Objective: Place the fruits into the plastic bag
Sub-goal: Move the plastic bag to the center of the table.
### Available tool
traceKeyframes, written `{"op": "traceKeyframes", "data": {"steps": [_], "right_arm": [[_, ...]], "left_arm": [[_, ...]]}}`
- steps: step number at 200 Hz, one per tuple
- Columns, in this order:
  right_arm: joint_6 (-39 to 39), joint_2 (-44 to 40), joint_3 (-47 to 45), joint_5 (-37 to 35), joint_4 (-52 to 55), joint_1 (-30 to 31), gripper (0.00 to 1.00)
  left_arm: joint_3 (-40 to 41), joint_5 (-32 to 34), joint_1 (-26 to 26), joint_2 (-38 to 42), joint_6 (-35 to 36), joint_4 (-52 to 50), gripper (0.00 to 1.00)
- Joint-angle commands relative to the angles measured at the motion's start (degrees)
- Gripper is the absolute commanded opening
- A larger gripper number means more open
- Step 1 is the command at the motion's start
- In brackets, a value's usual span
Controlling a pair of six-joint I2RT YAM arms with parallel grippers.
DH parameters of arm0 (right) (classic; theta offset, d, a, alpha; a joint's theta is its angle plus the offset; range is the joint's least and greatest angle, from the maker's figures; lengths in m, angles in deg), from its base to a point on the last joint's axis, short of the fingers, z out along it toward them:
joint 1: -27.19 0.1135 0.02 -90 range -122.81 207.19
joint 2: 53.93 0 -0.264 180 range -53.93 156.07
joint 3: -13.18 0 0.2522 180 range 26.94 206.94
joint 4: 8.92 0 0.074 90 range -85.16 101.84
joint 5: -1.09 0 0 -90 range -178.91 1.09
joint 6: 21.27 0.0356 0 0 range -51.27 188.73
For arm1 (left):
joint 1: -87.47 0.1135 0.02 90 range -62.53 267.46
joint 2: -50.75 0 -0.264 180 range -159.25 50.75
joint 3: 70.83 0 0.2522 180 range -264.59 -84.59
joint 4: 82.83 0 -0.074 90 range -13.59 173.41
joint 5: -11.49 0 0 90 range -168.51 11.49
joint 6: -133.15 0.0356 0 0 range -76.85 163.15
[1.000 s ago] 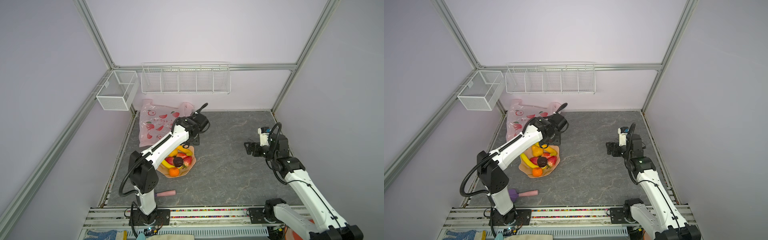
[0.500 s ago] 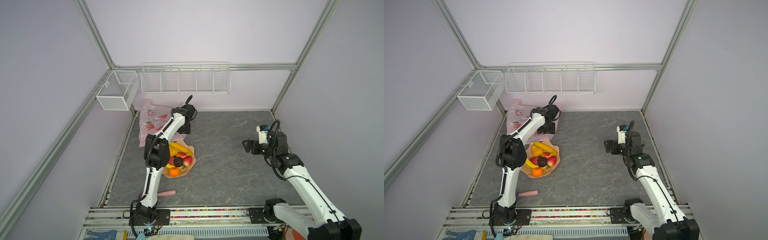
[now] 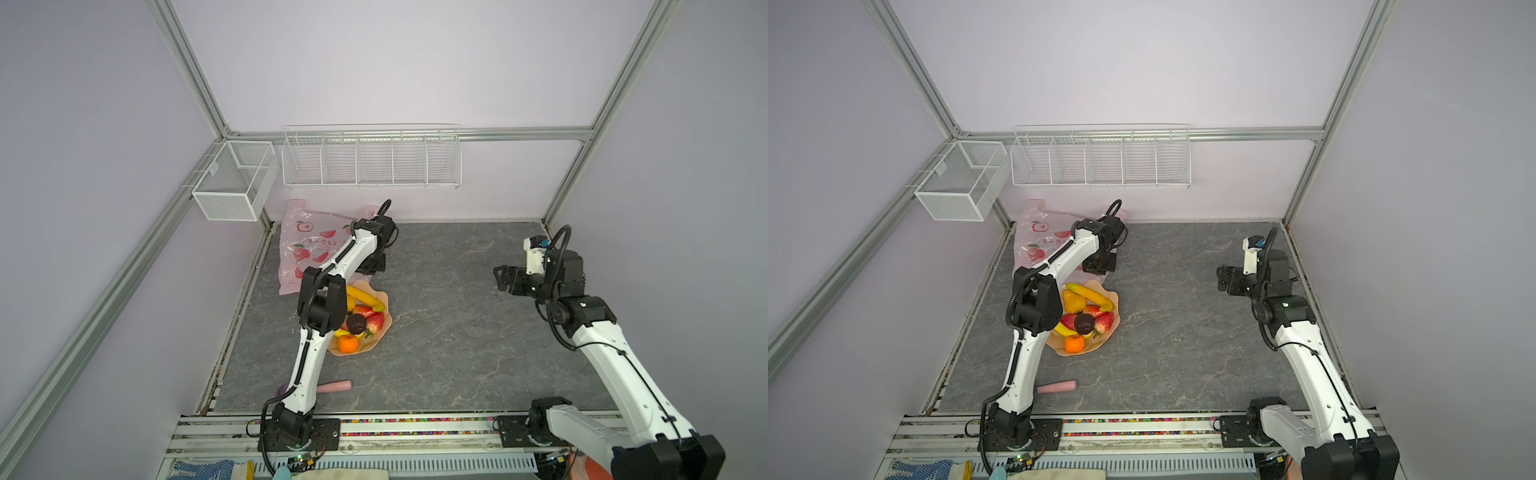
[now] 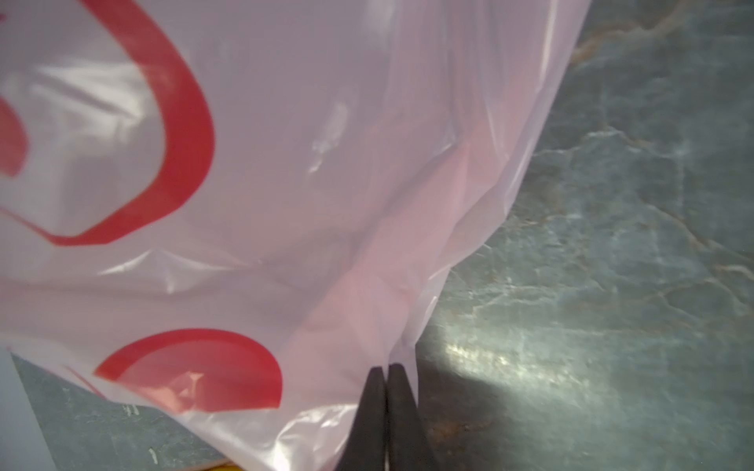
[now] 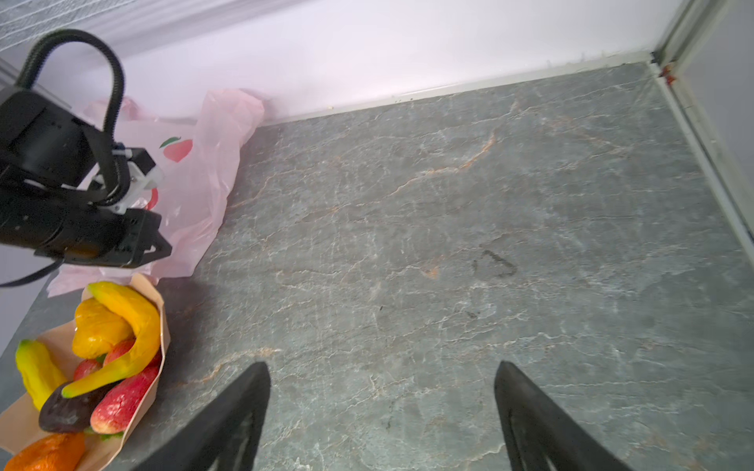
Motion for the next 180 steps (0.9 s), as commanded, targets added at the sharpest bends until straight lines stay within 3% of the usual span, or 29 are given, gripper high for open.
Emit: {"op": "traceKeyframes", "data": {"steps": [1,26,54,83,97,113,125,163,180], "right_arm": [[2.2,2.53,1.9,-2.48,4.05,-2.06,0.89],[9.39,2.72,-0.09,-4.75,4.29,-5.51,0.89],[14.84,4.11,-0.46,-6.43,6.52,-11.0,0.89],[19.33,9.04,-0.4,0.69,6.38,-17.66,0.89],[20.52,12.28,0.92,4.8,7.14,-20.39,0.89],[19.46,15.53,3.69,7.71,8.03,-22.04,0.89],[17.19,17.15,6.39,8.4,9.45,-22.17,0.89],[8.92,20.15,14.52,6.98,14.4,-22.29,0.89],[7.64,19.94,15.34,6.66,14.37,-22.3,0.89]], "left_arm": [[-5.09,-6.48,-5.18,-1.24,3.13,0.32,0.06],[-13.98,-12.15,-9.47,-4.74,1.25,-0.29,0.05],[-18.21,-19.02,-17.36,-4.85,4.88,1.52,0.05],[-17.72,-26.4,-27.95,-3.16,11.11,3.4,0.05],[-13.17,-29.39,-32.14,-0.98,14.91,3.89,0.04],[-5.46,-26.78,-36.77,2.89,21.4,3.41,0.02],[1.56,-25.47,-37.47,6.18,22.54,4.22,0.0],[25.19,-21.04,-28.74,22.39,11.78,17.04,0.09],[34.65,-18.96,-24.72,31.22,8.15,23.91,0.33]]}}
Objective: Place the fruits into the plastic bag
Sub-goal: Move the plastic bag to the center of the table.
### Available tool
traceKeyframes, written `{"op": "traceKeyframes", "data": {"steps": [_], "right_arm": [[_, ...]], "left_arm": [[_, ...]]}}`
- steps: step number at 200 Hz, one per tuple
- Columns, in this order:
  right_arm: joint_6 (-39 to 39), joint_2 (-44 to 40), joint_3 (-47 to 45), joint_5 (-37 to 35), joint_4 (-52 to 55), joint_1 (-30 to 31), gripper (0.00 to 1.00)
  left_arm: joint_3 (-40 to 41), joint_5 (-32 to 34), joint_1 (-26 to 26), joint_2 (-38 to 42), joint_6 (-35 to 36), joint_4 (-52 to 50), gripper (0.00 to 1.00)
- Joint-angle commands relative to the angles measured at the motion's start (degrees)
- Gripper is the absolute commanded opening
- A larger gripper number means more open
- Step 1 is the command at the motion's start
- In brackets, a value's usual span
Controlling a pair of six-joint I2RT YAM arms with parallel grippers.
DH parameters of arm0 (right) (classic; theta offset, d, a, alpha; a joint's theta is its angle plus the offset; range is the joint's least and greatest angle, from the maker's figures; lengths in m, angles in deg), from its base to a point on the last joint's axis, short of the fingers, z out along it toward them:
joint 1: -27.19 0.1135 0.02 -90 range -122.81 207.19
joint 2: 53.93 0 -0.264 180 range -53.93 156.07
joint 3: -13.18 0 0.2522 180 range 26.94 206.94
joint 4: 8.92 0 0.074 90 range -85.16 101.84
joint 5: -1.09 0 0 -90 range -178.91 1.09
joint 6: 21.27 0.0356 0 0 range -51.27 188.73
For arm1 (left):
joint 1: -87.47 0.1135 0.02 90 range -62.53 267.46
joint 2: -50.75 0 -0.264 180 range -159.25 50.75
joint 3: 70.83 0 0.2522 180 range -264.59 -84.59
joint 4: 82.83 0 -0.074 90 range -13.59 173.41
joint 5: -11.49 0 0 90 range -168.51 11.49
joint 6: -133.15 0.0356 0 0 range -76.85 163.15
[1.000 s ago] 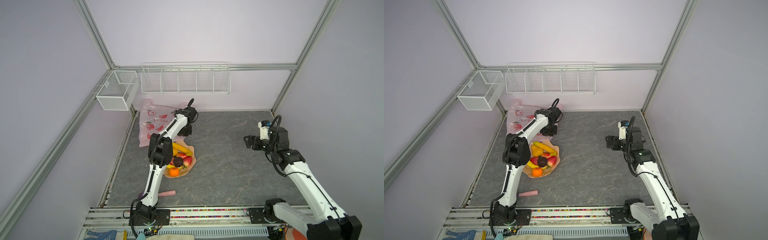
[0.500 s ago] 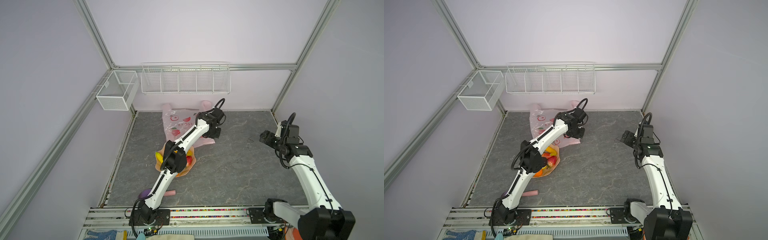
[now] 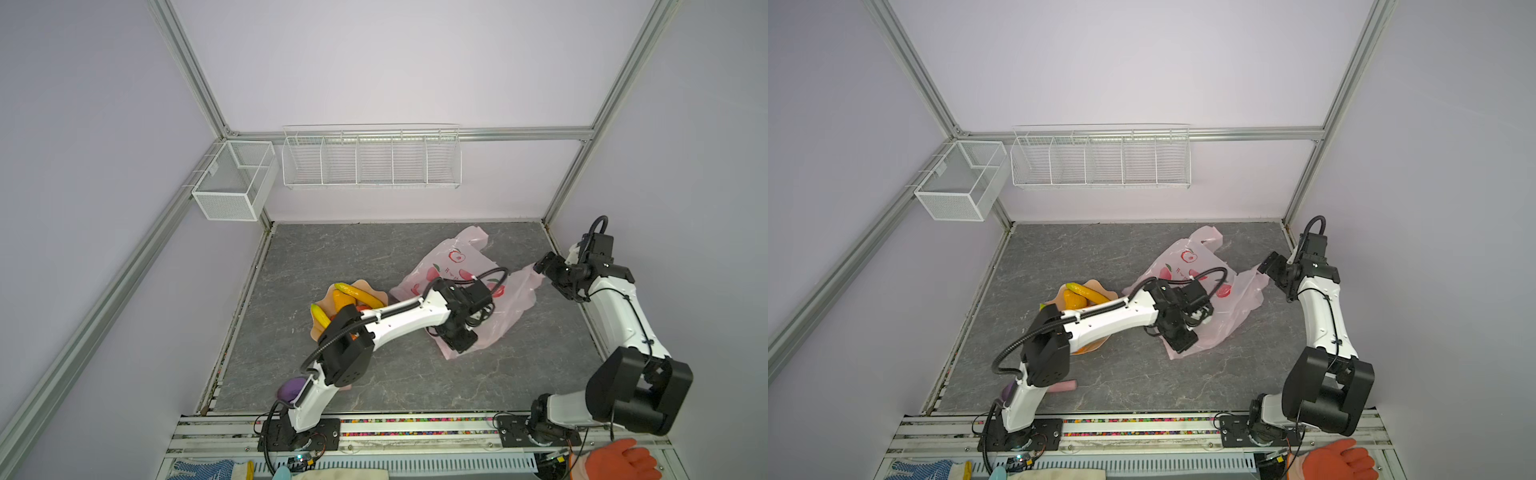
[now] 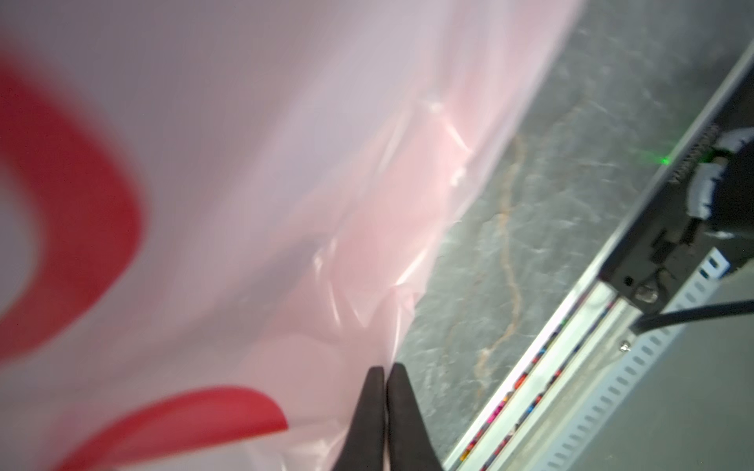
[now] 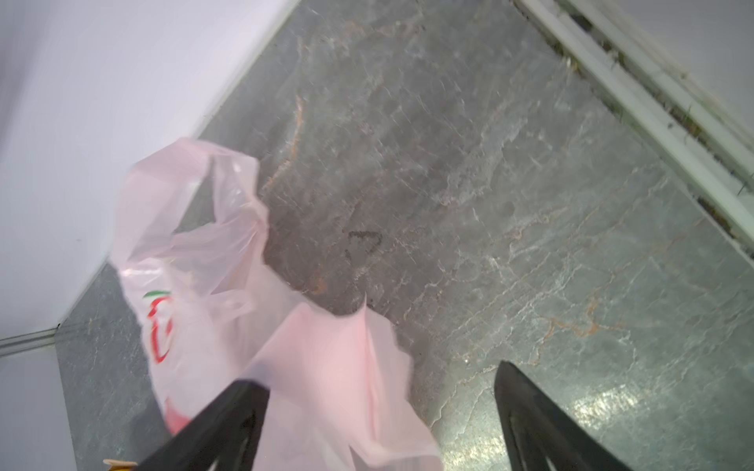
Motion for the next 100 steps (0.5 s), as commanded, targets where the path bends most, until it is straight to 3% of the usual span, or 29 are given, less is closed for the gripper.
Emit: {"op": "traceKeyframes", "data": {"steps": [1,23,49,69,80,100], "right_arm": [[-4.66,-0.29,1.72,0.74,2.74,-0.16,0.89],[-6.69,0.52,1.28,2.66,2.0,-0.11,0.89],[-9.51,4.95,2.5,7.49,1.59,-0.1,0.89],[-10.62,10.54,2.8,9.75,0.52,-0.14,0.9],[-9.63,13.36,2.31,10.71,-1.04,-0.05,0.92],[-6.0,16.82,-0.83,21.35,-10.53,1.31,0.97]], "left_arm": [[10.17,4.93,8.36,12.84,-5.7,11.07,0.34],[18.02,3.09,11.54,19.35,-7.69,17.57,0.54],[19.92,5.57,11.96,21.79,-13.09,19.89,0.64],[17.88,1.86,11.93,21.17,-15.66,24.73,0.75],[14.39,0.9,11.9,19.42,-18.93,25.62,0.77],[7.42,0.01,11.93,15.4,-23.38,25.89,0.78]]}}
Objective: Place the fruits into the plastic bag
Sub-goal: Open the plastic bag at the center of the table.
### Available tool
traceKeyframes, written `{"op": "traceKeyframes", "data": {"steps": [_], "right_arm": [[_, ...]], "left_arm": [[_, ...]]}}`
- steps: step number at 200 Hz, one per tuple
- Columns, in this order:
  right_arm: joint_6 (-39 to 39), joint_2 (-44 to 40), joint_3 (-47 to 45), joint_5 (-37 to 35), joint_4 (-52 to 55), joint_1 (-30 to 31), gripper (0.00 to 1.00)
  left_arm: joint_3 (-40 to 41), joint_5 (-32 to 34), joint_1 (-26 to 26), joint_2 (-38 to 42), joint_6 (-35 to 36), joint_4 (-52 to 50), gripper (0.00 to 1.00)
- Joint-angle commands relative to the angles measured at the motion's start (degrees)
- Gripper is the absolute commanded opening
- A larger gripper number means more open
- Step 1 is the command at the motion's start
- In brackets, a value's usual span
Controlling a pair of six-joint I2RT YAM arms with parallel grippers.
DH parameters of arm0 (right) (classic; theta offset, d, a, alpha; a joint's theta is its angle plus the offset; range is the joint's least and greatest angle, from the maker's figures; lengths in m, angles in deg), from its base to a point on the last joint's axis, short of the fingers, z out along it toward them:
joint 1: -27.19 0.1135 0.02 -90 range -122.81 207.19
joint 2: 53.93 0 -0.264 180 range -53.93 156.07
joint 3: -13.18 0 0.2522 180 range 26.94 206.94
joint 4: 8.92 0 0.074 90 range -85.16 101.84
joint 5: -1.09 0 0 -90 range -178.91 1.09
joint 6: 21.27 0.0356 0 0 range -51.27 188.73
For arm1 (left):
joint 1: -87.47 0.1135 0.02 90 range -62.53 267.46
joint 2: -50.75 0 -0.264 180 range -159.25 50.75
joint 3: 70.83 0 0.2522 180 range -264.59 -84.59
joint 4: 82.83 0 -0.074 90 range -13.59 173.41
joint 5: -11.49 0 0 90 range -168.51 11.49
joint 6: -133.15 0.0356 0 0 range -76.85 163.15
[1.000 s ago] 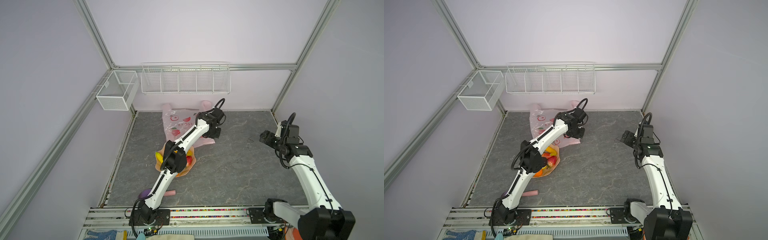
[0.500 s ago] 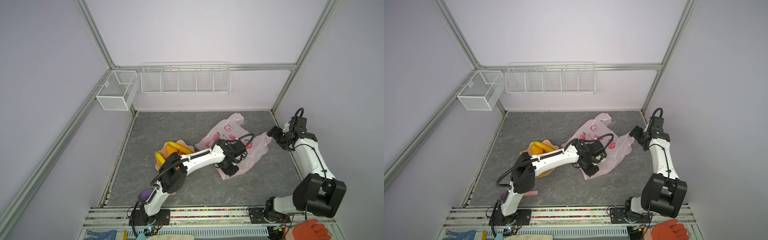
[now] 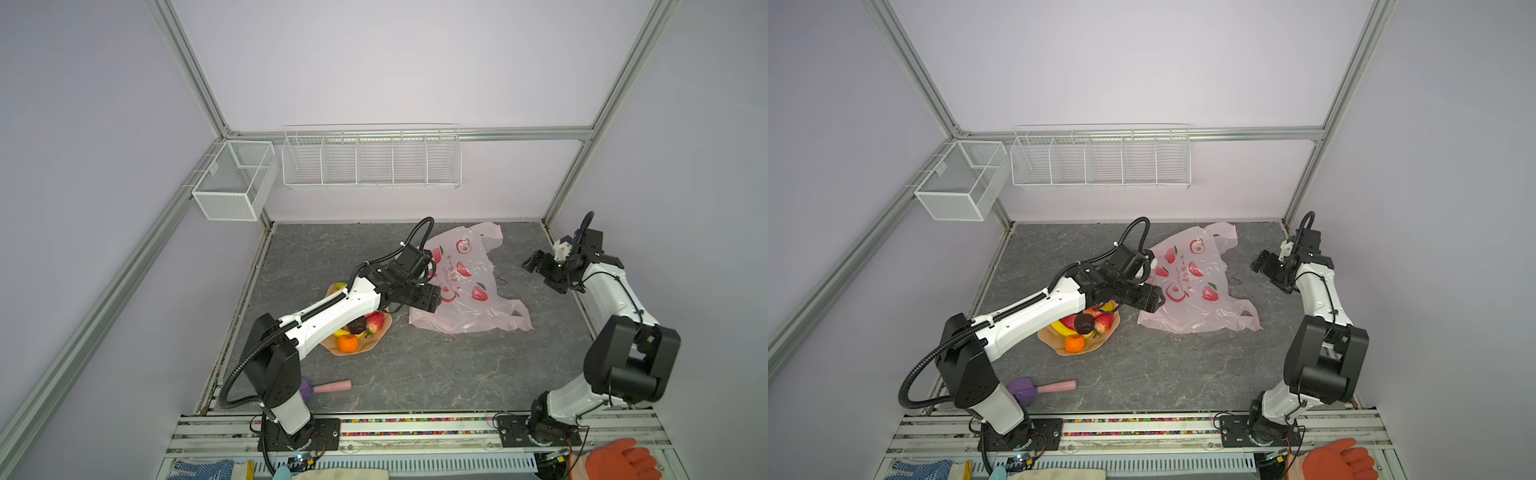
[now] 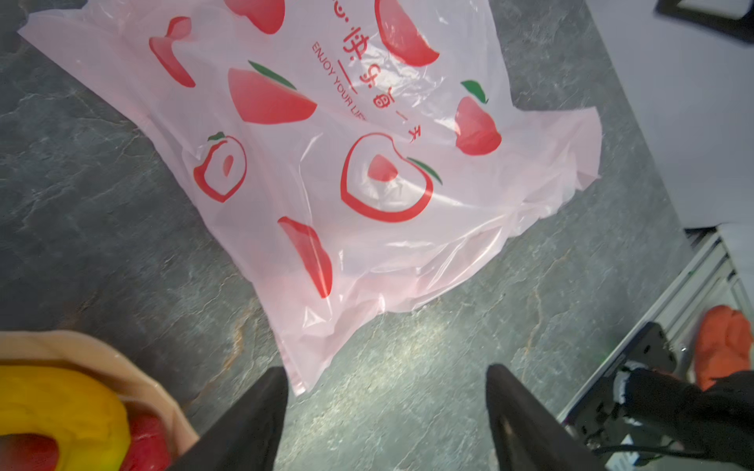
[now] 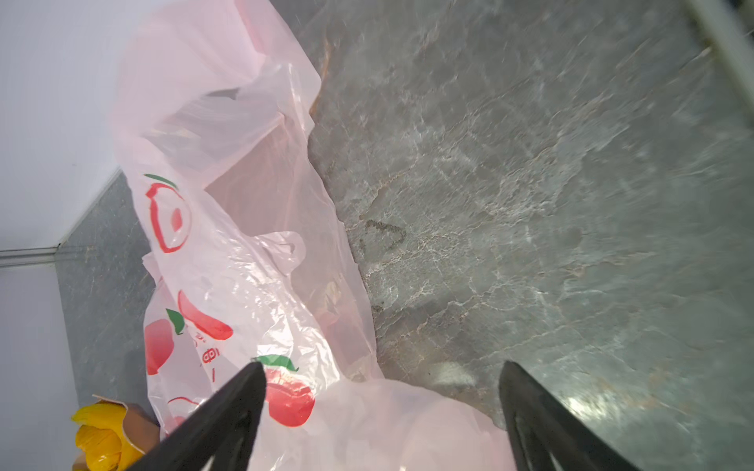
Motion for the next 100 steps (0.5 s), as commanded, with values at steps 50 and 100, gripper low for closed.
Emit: {"op": "traceKeyframes", "data": {"steps": [50,100], "right_arm": [[2.95,11.62,-1.19,12.28,-16.35,9.69,1.0],[2.77,13.39,-3.81,14.56,-20.66,13.23,0.7]], "left_arm": [[-15.44,0.82,0.86,-9.02,-11.4,3.02,0.78],[-17.26,1.39,4.99,-8.64,-21.04,3.88,0.8]]}}
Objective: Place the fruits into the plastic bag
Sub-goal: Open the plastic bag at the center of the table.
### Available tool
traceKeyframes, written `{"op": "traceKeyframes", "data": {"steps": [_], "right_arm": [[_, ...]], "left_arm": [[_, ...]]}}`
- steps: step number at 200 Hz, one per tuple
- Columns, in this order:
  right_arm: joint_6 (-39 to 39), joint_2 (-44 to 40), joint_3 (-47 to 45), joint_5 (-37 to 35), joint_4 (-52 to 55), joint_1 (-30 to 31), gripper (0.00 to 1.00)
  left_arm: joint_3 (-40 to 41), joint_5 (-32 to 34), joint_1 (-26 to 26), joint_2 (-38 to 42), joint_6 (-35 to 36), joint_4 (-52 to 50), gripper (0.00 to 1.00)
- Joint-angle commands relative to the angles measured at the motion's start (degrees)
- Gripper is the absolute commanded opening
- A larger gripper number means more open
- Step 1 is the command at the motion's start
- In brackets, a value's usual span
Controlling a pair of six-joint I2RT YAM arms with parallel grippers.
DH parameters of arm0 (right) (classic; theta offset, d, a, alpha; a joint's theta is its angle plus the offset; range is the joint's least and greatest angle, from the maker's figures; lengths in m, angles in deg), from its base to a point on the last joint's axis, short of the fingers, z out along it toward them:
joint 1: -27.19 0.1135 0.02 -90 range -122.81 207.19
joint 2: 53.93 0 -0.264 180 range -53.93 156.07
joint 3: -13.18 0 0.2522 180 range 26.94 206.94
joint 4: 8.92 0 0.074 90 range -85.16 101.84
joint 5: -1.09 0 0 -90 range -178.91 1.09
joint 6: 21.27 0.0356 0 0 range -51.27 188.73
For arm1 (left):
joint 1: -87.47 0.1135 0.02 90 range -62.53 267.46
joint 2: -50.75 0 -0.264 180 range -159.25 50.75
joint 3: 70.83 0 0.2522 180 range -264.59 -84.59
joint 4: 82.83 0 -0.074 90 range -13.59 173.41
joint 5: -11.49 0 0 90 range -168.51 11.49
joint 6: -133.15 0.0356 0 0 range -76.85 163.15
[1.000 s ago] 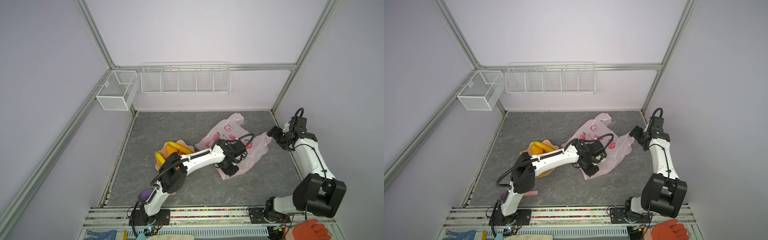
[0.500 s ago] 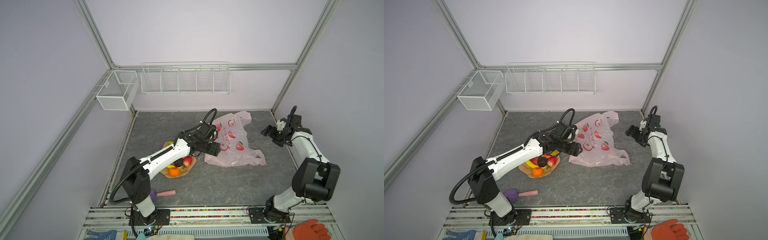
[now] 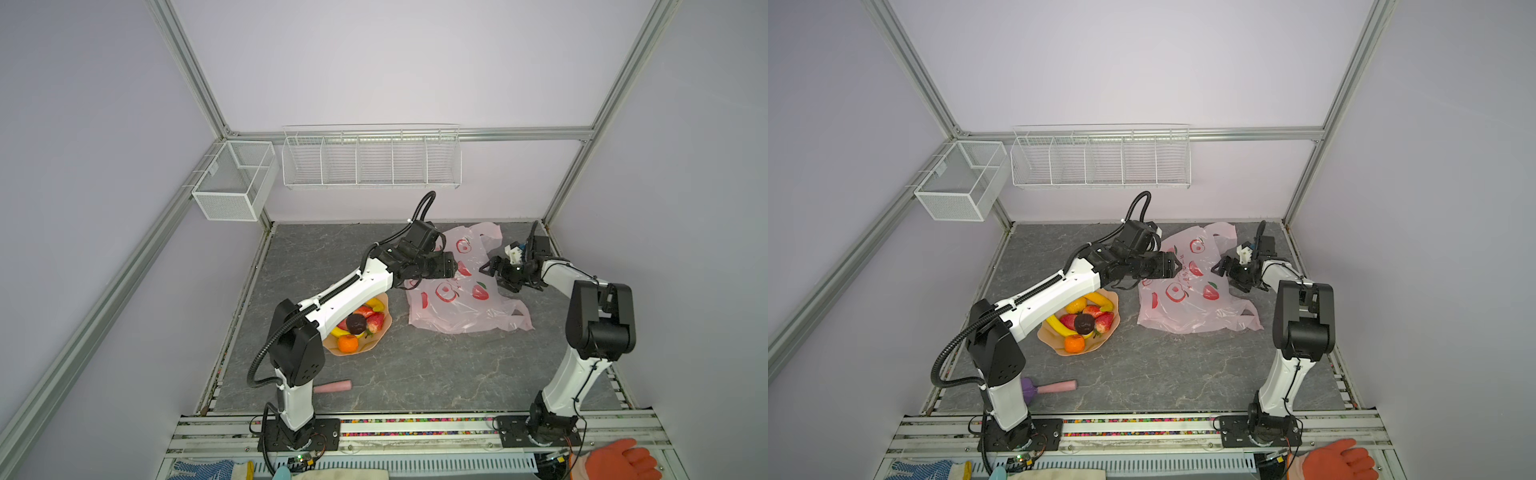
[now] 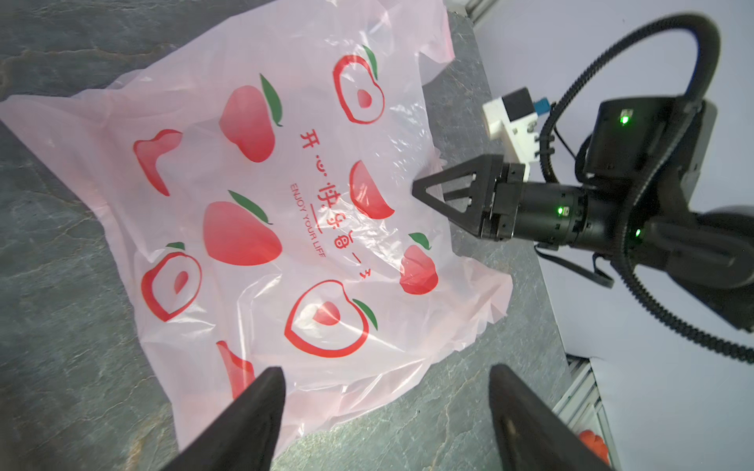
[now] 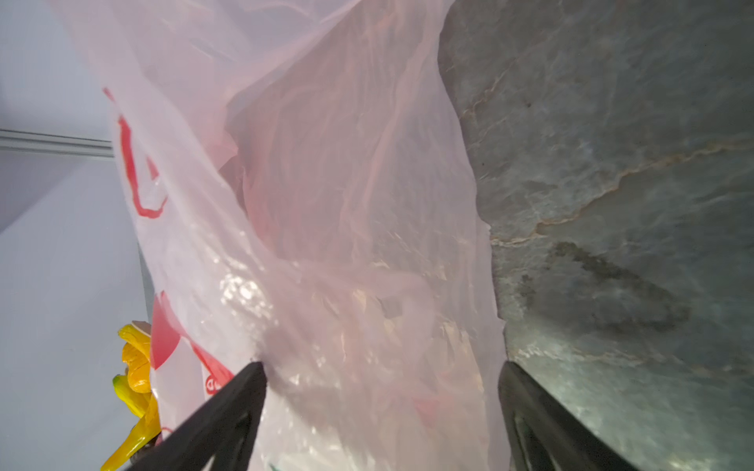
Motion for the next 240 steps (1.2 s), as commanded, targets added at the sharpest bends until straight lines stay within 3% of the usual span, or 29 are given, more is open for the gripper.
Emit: {"op": "traceKeyframes", "data": {"steps": [1,18,33,70,96,145,240], "right_arm": [[0.66,-1.19,-2.13,3.27,-4.82,1.5,0.68],[0.74,-6.1,-4.74,3.59,-6.35,2.28,0.51],[-2.01,-12.17,-7.02,2.81,-5.03,3.76,0.38],[-10.62,-24.95,-10.5,-1.29,1.37,8.56,0.18],[-11.49,-30.06,-12.63,-1.62,0.96,10.08,0.16],[-14.39,-33.49,-14.22,-1.28,1.15,12.77,0.16],[-13.3,-36.01,-17.96,-0.47,-1.97,15.89,0.13]], "left_arm": [[-3.88,1.5,1.9,-0.33,-6.69,-0.1,0.8],[-10.37,-0.55,2.09,-3.44,-8.44,-2.19,0.81],[-18.8,-2.32,2.0,-7.58,-10.06,-6.38,0.89],[-40.93,-2.66,0.31,-17.8,-9.35,-21.56,0.89],[-43.32,-2.74,-0.48,-19.85,-9.67,-25.99,0.89],[-42.13,-6.94,-0.59,-22.11,-14.55,-20.9,0.9],[-48.02,-9.81,-1.65,-32.12,-9.55,-25.61,0.86]]}}
